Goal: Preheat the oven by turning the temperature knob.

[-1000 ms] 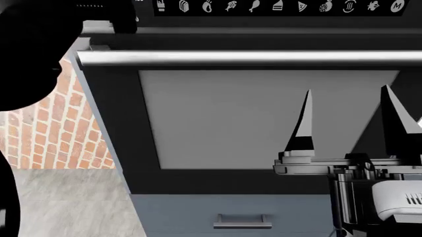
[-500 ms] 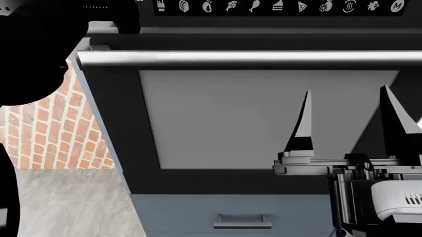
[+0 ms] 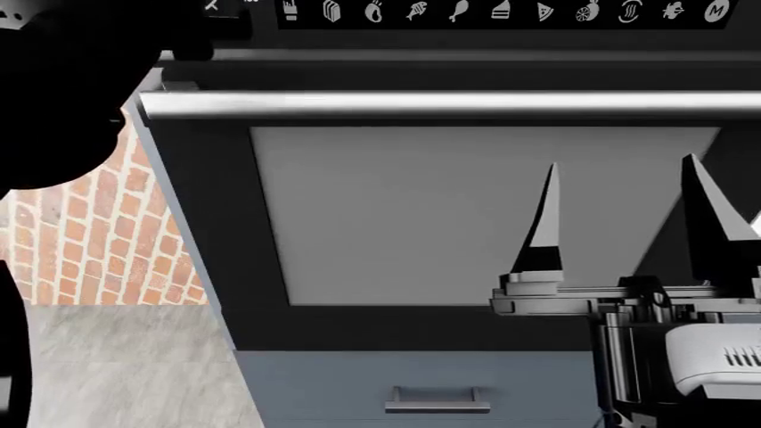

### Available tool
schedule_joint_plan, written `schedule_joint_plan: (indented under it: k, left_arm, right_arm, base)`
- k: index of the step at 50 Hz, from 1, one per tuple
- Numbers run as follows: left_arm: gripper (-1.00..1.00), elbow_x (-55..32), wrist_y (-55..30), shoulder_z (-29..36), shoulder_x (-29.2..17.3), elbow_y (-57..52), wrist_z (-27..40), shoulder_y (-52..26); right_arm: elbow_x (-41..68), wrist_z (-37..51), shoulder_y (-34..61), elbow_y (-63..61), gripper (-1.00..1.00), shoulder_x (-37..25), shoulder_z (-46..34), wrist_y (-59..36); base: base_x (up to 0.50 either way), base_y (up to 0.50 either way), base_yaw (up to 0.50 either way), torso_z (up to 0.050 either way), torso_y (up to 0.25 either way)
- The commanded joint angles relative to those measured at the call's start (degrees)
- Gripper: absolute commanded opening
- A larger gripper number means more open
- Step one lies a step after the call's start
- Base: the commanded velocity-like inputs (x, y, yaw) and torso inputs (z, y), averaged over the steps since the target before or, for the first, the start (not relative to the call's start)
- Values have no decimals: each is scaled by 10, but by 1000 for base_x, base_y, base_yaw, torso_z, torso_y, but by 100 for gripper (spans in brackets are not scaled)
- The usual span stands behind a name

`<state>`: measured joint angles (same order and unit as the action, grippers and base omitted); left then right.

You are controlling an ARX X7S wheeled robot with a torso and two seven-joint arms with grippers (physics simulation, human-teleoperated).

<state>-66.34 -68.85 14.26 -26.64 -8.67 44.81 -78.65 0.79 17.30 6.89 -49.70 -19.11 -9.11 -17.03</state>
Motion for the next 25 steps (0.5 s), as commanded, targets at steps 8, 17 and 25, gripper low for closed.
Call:
schedule_joint_plan:
  k: [8,17,25]
  left_arm:
    - [-100,3,11,5,-6,-2,-8,3]
    - [-100,-3,9,4,-9,-4,-5,1]
    - [-100,12,7,27,-16,-16,-13,-3]
  right_arm:
    - [0,3,3,7,100,-3,-6,3]
    - [3,4,2,5,100,-5,-4,2]
    - [3,6,3,5,100,-6,-6,2]
  base:
    - [0,0,0,0,0]
    - [0,0,0,0,0]
    - [0,0,0,0,0]
